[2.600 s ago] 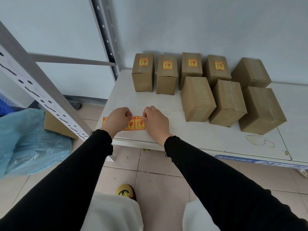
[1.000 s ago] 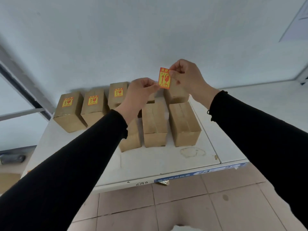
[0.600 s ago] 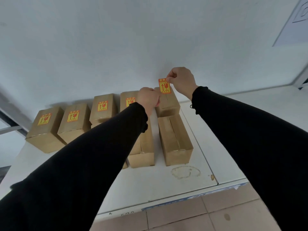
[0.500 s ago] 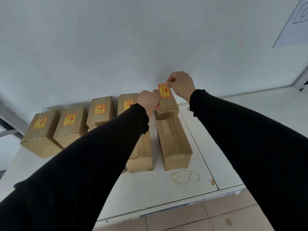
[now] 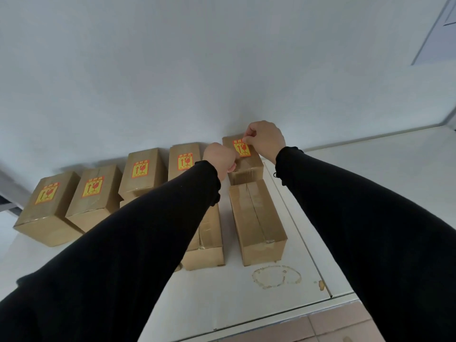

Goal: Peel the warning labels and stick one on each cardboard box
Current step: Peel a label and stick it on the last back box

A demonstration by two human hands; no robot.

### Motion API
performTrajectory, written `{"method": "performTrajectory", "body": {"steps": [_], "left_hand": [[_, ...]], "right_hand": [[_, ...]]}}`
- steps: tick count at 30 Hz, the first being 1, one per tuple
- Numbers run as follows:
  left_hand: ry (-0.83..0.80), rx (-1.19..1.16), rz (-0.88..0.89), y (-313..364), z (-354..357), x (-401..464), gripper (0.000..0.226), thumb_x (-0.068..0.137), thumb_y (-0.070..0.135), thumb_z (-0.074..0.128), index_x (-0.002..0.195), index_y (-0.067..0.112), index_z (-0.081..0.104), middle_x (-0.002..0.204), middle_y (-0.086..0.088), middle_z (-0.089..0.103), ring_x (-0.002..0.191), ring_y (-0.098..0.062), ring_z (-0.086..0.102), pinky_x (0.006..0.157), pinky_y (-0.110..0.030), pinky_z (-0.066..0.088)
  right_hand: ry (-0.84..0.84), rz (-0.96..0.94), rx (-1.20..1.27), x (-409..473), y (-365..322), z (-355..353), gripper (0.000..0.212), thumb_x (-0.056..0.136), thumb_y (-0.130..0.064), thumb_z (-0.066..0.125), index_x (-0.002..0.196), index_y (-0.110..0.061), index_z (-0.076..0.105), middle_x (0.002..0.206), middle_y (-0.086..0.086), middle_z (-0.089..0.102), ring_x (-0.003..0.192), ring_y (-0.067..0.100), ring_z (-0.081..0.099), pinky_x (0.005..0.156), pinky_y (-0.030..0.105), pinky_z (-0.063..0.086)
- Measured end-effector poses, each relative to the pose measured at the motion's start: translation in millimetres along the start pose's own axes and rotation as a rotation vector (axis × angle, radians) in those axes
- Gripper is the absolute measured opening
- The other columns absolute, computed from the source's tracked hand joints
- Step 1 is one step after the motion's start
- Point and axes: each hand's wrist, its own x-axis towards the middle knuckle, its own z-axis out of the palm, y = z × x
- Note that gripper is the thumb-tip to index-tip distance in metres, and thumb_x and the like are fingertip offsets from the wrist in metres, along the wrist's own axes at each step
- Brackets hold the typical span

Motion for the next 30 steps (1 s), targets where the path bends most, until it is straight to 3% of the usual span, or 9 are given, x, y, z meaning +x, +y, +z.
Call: {"method": "performTrajectory", "body": {"steps": [8, 12, 20, 25, 30], "left_hand": [[0.029, 0.114, 0.042, -1.7, 5.3, 6.7, 0.026, 0.098, 0.006, 0.055, 0.074, 0.008, 0.046, 0.068, -0.008, 0.048, 0.055, -0.015, 0.048, 0.053, -0.02, 0.041], [0.05, 0.195, 0.098, -3.3, 5.4, 7.1, 0.007, 0.096, 0.01, 0.061, 0.096, 0.005, 0.056, 0.072, -0.008, 0.054, 0.055, -0.014, 0.05, 0.049, -0.02, 0.044], [0.065, 0.297, 0.124, -3.1, 6.8, 5.3, 0.022, 0.094, 0.015, 0.065, 0.111, 0.003, 0.059, 0.072, -0.009, 0.056, 0.054, -0.013, 0.051, 0.047, -0.02, 0.043], [0.099, 0.367, 0.195, -7.2, 6.2, 7.2, 0.016, 0.093, 0.019, 0.066, 0.102, 0.006, 0.061, 0.072, -0.007, 0.06, 0.051, -0.013, 0.051, 0.052, -0.021, 0.046], [0.132, 0.384, 0.253, -12.4, 5.0, 9.2, 0.011, 0.091, 0.018, 0.067, 0.092, 0.009, 0.06, 0.073, -0.007, 0.062, 0.054, -0.013, 0.054, 0.062, -0.025, 0.052]], "right_hand": [[0.028, -0.009, -0.025, 1.1, 2.6, 4.7, 0.008, 0.091, -0.021, 0.066, 0.089, -0.015, 0.071, 0.1, -0.001, 0.068, 0.095, 0.019, 0.062, 0.082, 0.035, 0.05], [0.038, -0.006, -0.041, 2.8, 1.0, 8.0, 0.008, 0.091, -0.021, 0.065, 0.089, -0.015, 0.072, 0.1, -0.002, 0.069, 0.094, 0.018, 0.063, 0.084, 0.036, 0.052], [0.026, 0.011, -0.054, 3.8, -1.3, 11.0, 0.006, 0.089, -0.018, 0.067, 0.088, -0.015, 0.072, 0.1, -0.001, 0.068, 0.093, 0.018, 0.063, 0.078, 0.03, 0.048], [0.0, 0.079, -0.039, 5.5, -5.0, 11.2, 0.003, 0.089, -0.014, 0.065, 0.091, -0.016, 0.064, 0.103, 0.002, 0.066, 0.095, 0.02, 0.061, 0.075, 0.028, 0.043], [0.01, 0.162, 0.018, 8.2, -6.2, 12.5, 0.017, 0.091, -0.009, 0.059, 0.108, -0.01, 0.06, 0.106, 0.005, 0.062, 0.094, 0.022, 0.057, 0.075, 0.03, 0.042]]}}
